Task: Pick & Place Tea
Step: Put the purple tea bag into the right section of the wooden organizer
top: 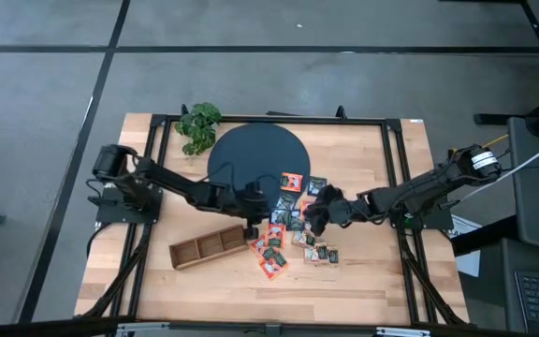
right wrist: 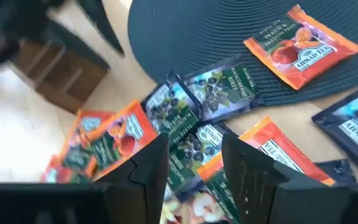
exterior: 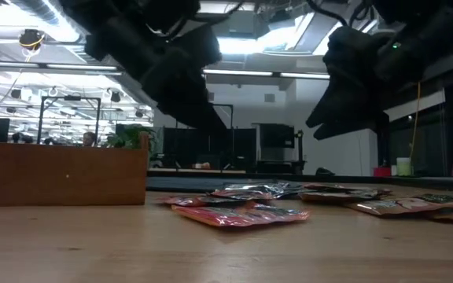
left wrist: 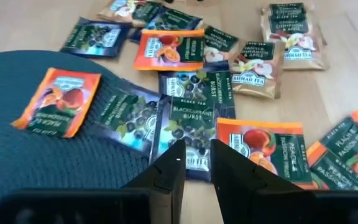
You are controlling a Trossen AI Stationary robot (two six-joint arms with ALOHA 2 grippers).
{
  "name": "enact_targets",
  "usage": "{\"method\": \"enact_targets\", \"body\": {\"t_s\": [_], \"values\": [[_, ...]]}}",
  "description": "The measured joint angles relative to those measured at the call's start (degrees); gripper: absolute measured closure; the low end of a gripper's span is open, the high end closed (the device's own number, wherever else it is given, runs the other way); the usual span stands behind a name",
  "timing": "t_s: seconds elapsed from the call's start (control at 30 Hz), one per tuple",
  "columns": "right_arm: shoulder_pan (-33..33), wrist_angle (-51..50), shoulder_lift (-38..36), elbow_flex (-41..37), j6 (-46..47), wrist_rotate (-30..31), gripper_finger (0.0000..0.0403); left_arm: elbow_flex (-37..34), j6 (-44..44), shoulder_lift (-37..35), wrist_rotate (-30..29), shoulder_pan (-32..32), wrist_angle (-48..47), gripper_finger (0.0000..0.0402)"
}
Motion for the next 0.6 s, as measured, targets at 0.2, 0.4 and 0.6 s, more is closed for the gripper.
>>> {"method": "enact_targets", "body": {"t_s": [0.2, 0.4, 0.6], "values": [[-2.6, 0.9, 0.0, 0.0, 3.3, -2.7, 0.0251, 3.0, 0.5, 2.7, 2.3, 0.0, -4.3, 0.037], [-3.1, 1.3, 0.0, 0.0, 3.3, -3.2, 0.0251, 5.5, 5.5, 3.4, 2.9, 0.6, -6.4, 0.0398], [-3.1, 1.3, 0.0, 0.0, 3.5, -2.9, 0.0251, 7.7, 7.1, 3.4, 9.1, 4.2, -13.4, 0.04]]}}
